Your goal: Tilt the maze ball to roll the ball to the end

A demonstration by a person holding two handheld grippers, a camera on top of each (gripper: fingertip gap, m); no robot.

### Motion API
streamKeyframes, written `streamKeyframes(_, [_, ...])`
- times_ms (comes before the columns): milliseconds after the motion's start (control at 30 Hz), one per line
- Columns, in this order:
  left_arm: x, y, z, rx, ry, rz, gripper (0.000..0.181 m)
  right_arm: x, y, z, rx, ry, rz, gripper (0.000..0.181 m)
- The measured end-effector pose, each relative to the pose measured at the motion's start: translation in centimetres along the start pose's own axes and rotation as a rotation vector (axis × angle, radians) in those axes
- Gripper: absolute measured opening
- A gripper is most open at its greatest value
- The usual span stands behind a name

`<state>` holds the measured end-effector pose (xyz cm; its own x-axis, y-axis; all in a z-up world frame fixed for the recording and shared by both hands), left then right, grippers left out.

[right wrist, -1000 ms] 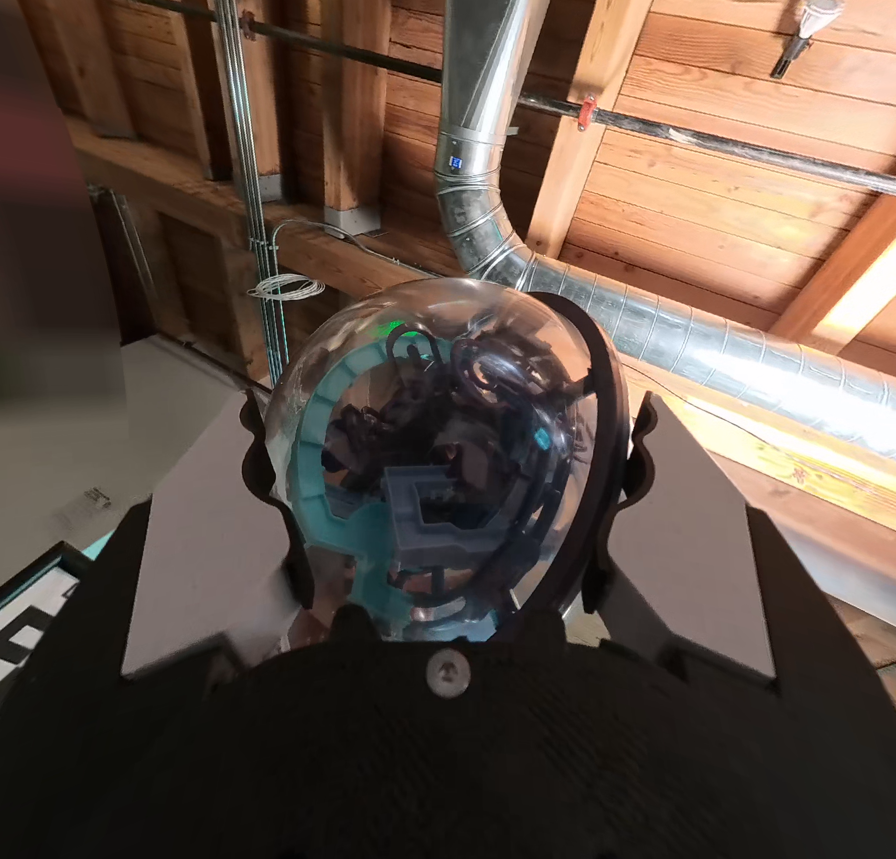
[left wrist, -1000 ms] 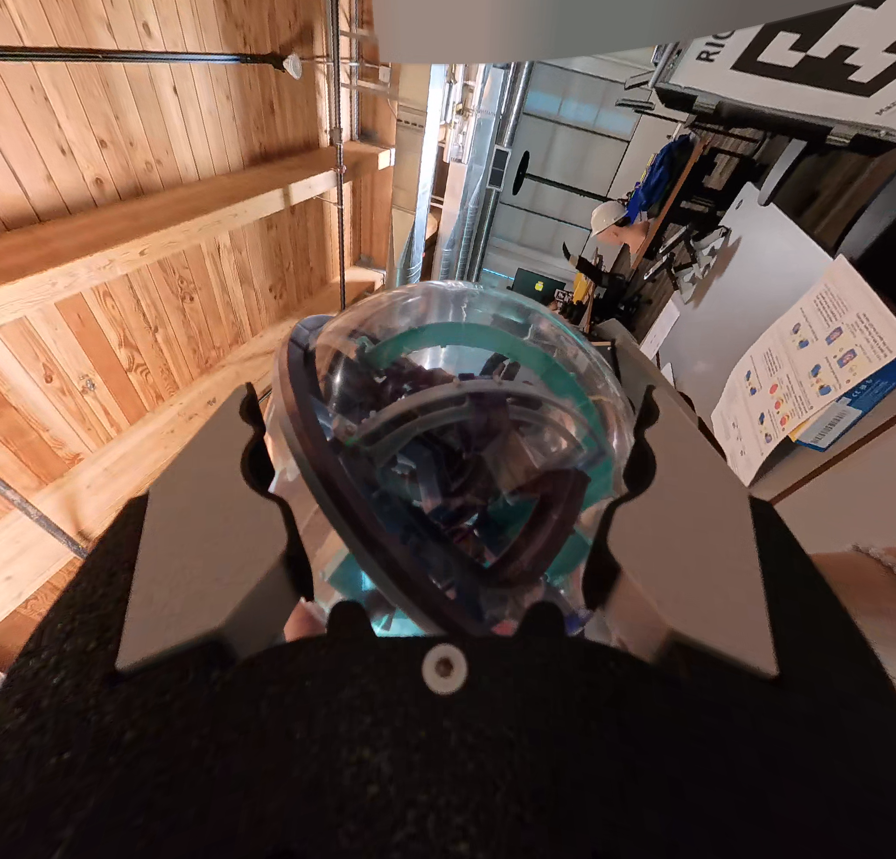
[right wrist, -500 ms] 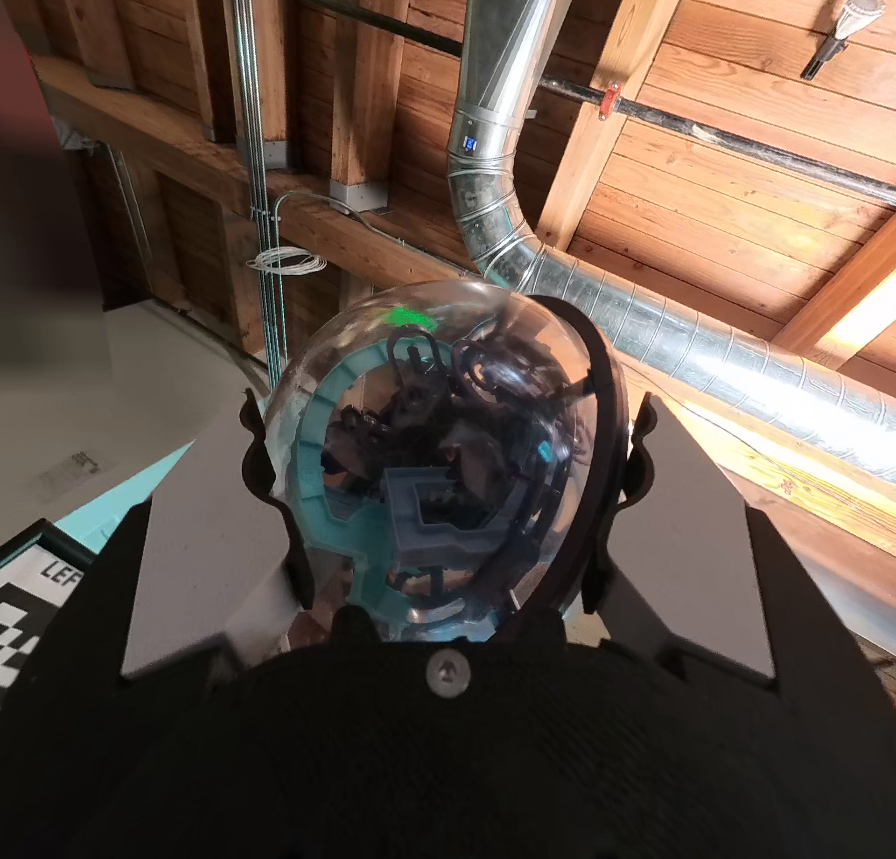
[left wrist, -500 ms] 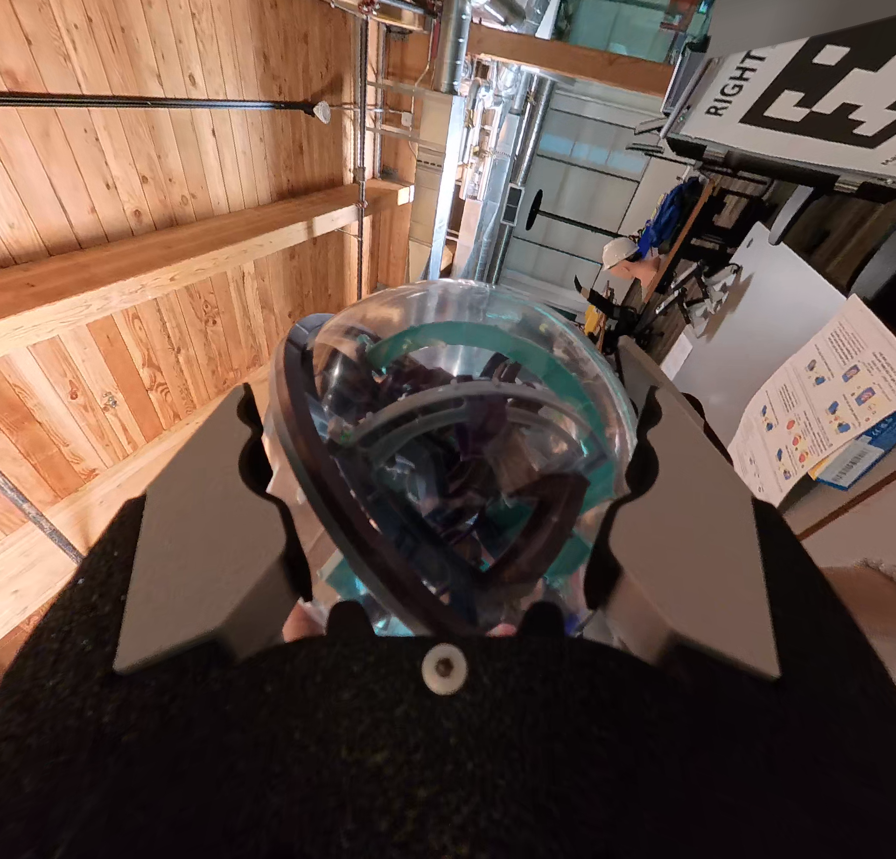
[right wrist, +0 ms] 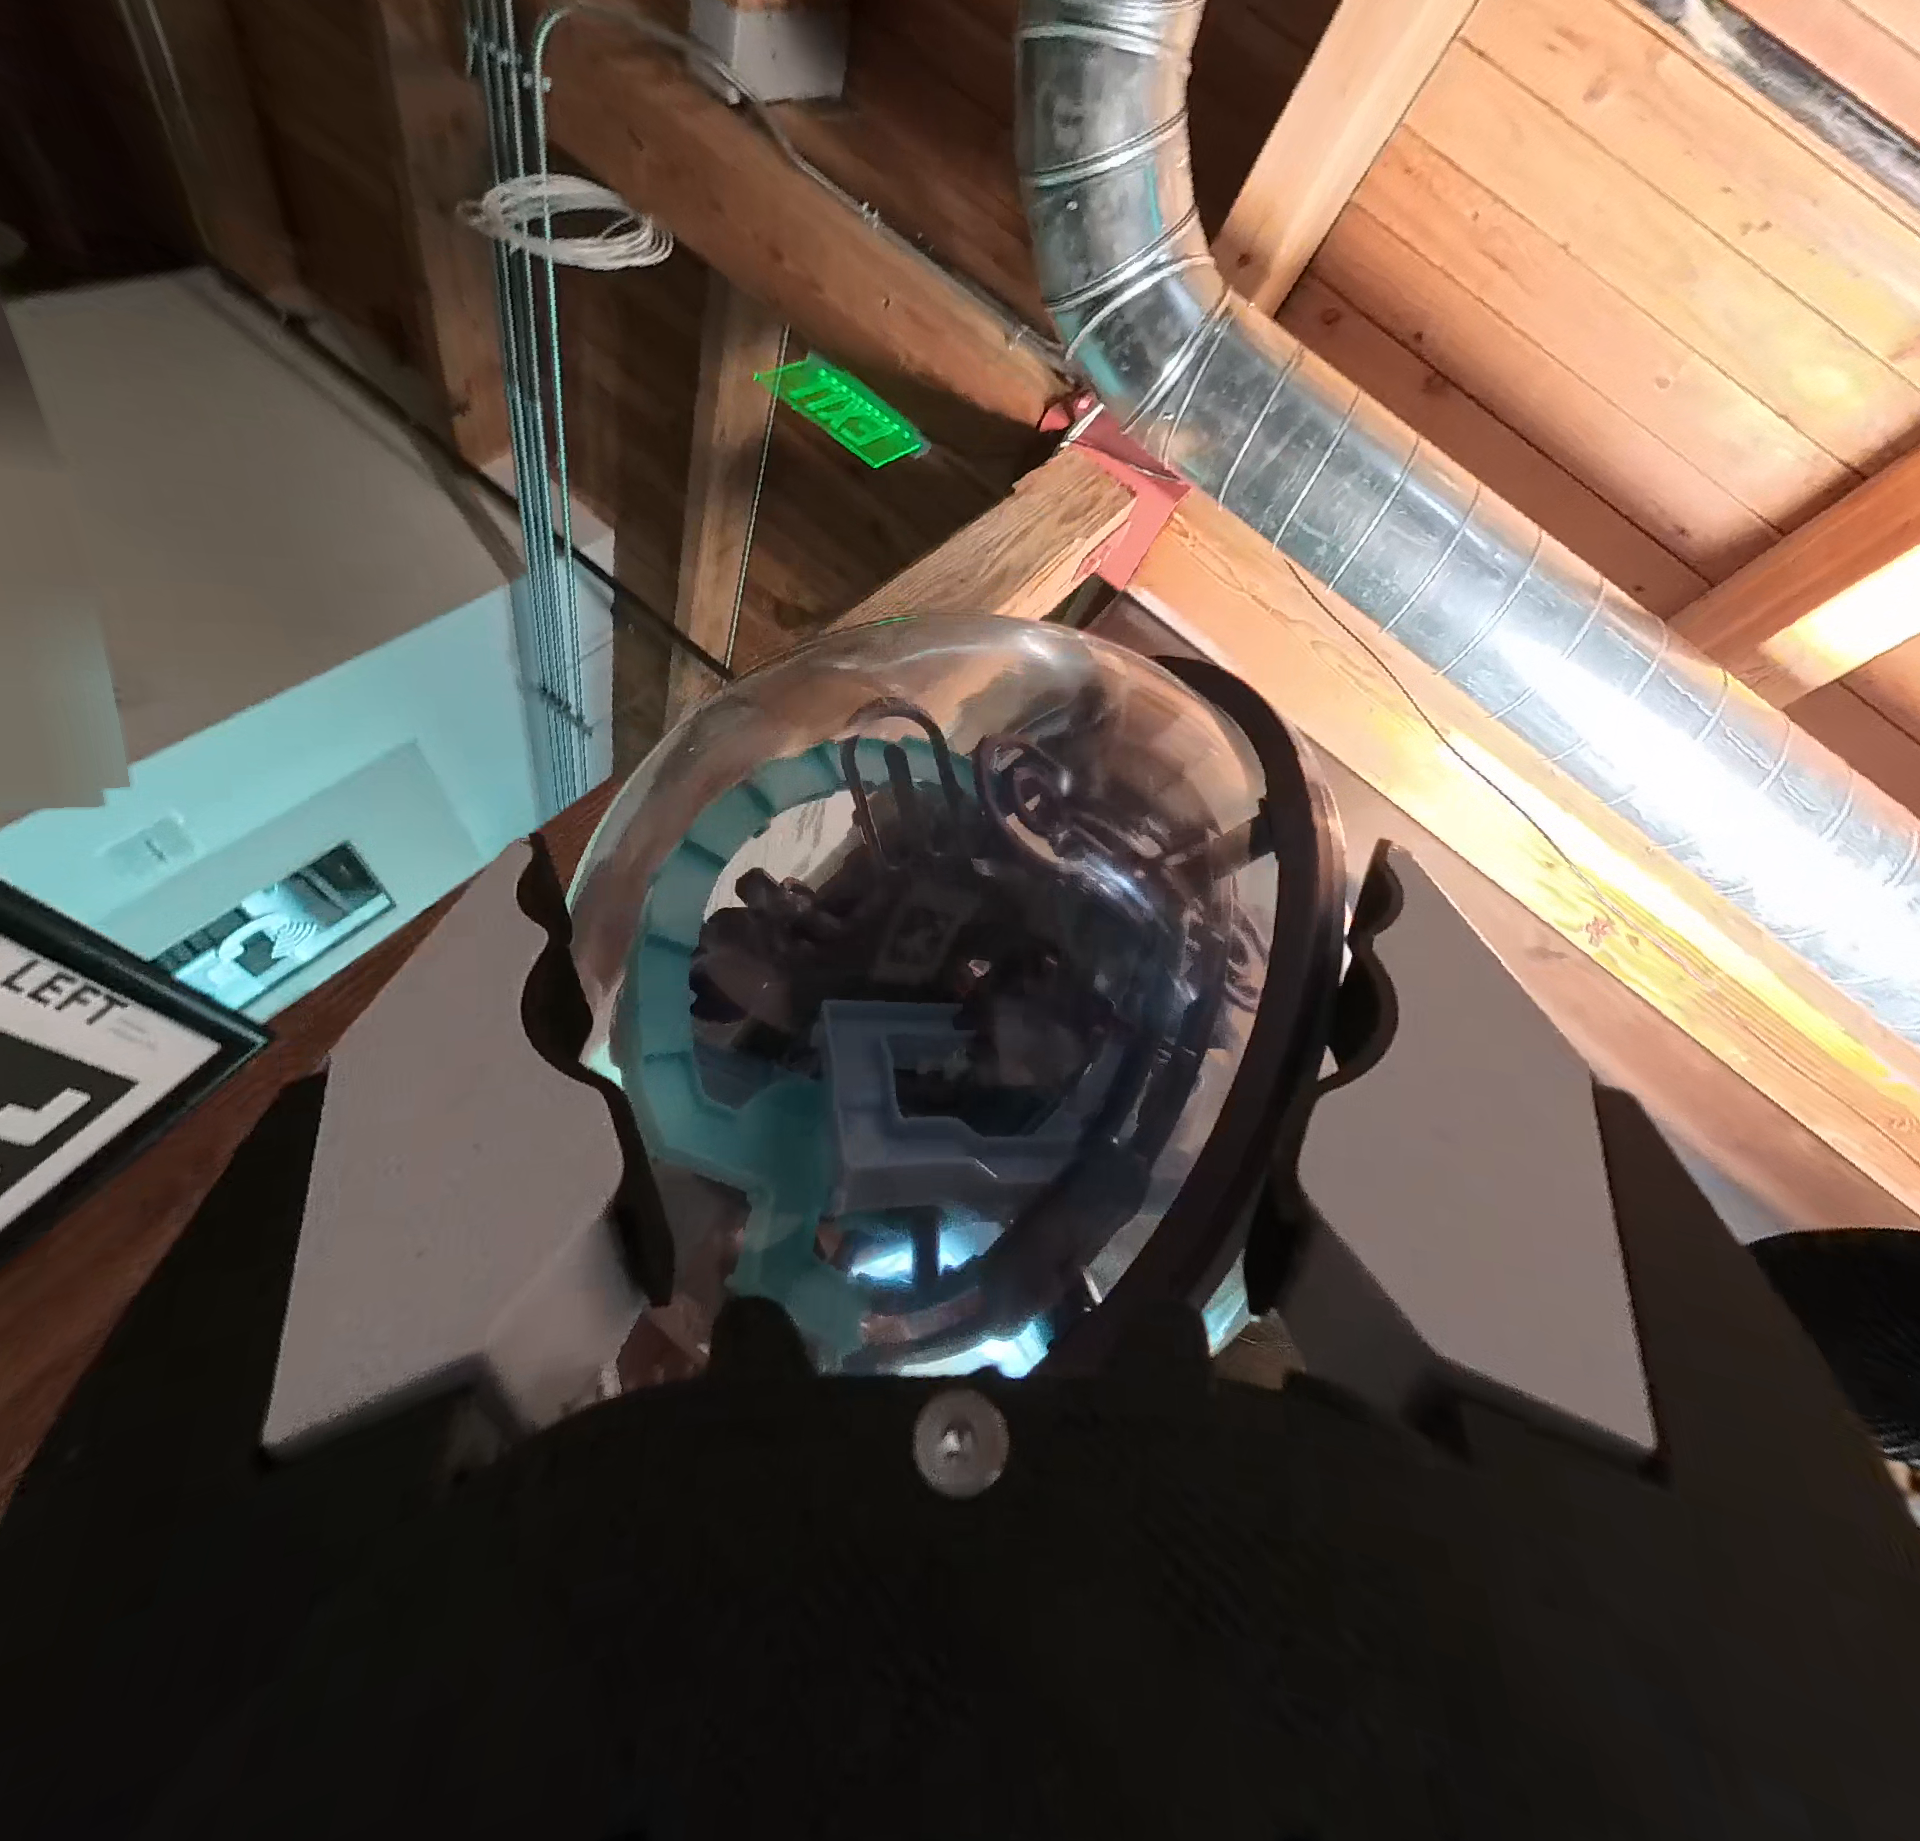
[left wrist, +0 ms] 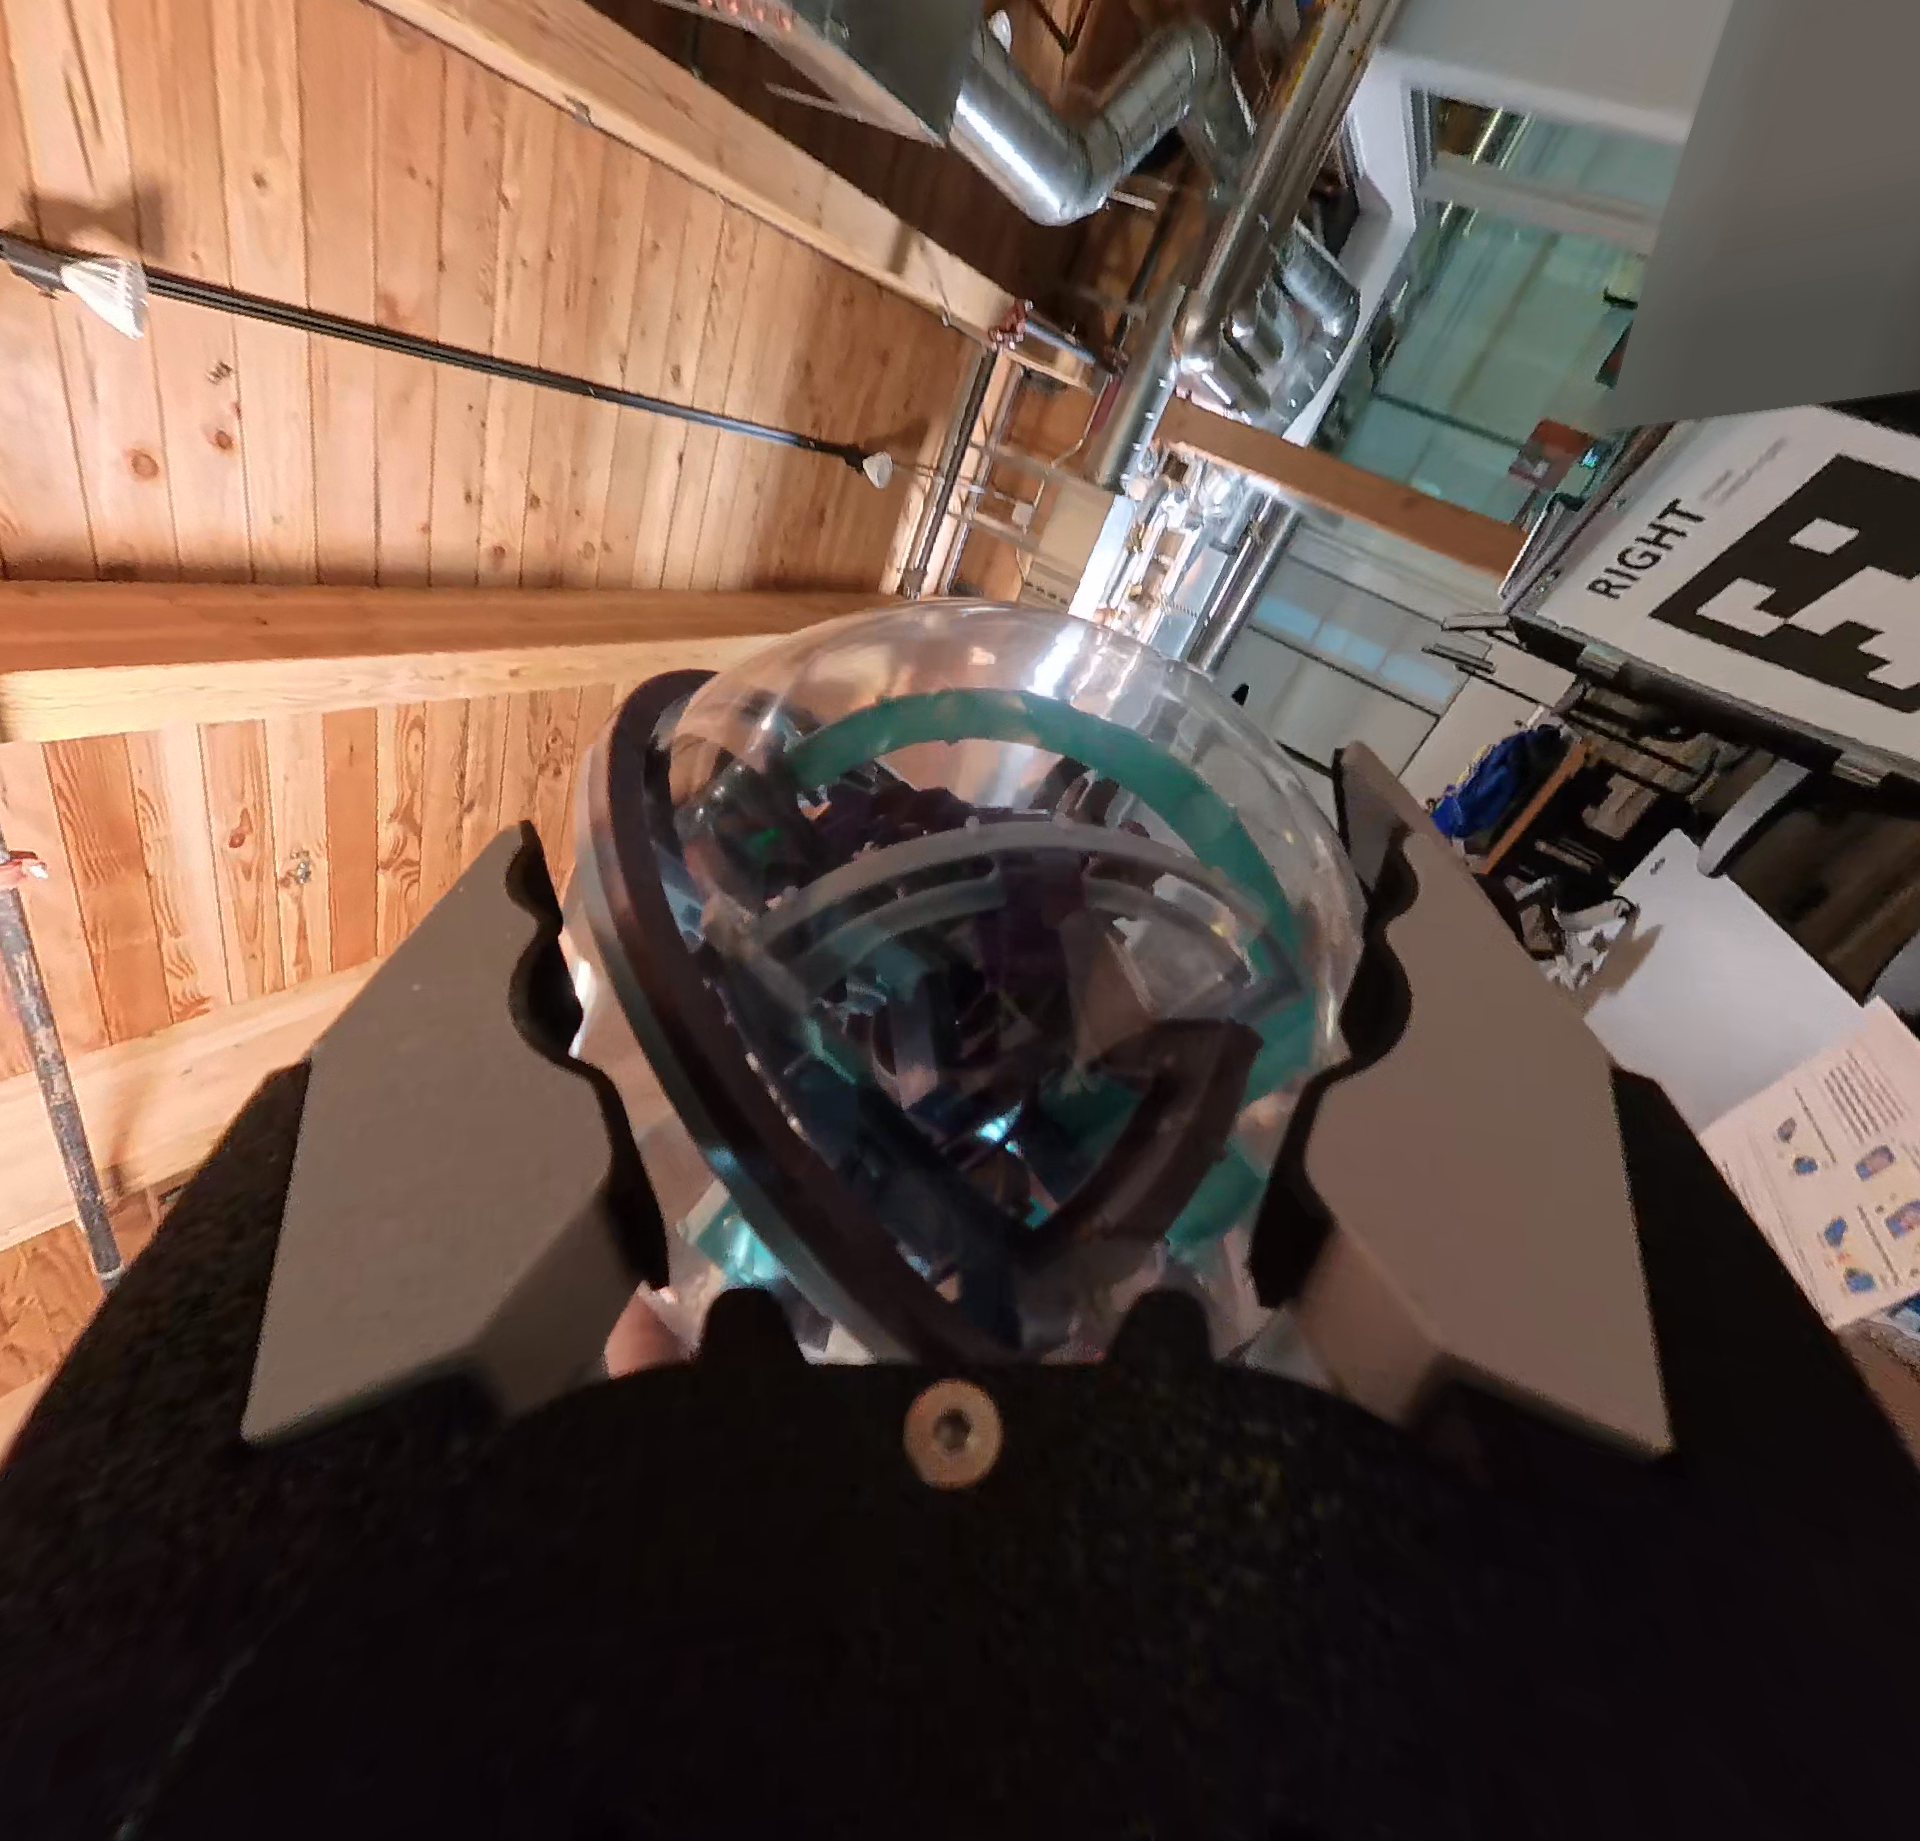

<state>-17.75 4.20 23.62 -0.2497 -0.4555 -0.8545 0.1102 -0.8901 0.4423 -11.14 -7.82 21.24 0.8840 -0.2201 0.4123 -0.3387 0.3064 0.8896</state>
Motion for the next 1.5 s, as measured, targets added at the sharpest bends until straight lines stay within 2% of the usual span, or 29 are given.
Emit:
streamKeyframes(200, [0.1,-0.1,0.6,0.043,0.012,0.024,0.146,-0.5,0.8,0.6,-0.033,-0.025,0.038,0.144])
streamKeyframes(633, [-1.1,-1.5,-0.1,0.055,-0.129,0.099,0.146,-0.6,1.8,-0.4,-0.162,-0.006,-0.047,0.143])
streamKeyframes(933, [-1.2,-1.6,-0.4,0.050,-0.148,0.108,0.146,-0.4,1.7,-0.7,-0.174,0.002,-0.058,0.143])
streamKeyframes(1133, [-1.7,-2.0,-1.1,0.039,-0.263,0.155,0.146,-0.2,1.9,-1.0,-0.253,0.028,-0.130,0.143])
streamKeyframes(1300, [-1.6,-3.0,-2.9,-0.020,-0.422,0.232,0.147,0.6,0.9,-2.2,-0.354,0.104,-0.240,0.142])
streamKeyframes(1500, [0.7,-6.3,-7.4,-0.102,-0.557,0.313,0.147,1.4,-3.9,-6.0,-0.439,0.213,-0.357,0.141])
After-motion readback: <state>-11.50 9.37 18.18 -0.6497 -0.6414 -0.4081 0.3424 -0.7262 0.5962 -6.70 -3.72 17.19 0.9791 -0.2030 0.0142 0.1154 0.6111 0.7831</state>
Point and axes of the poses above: each gripper's, where its closed fingertips meet, y out along the fingers, z out of its top, x = y × z across the jaws, the point moved 8 cm from there along -y, back along the fingers, and after that the axes turned 7 degrees about -z, right-handed, at the moved point
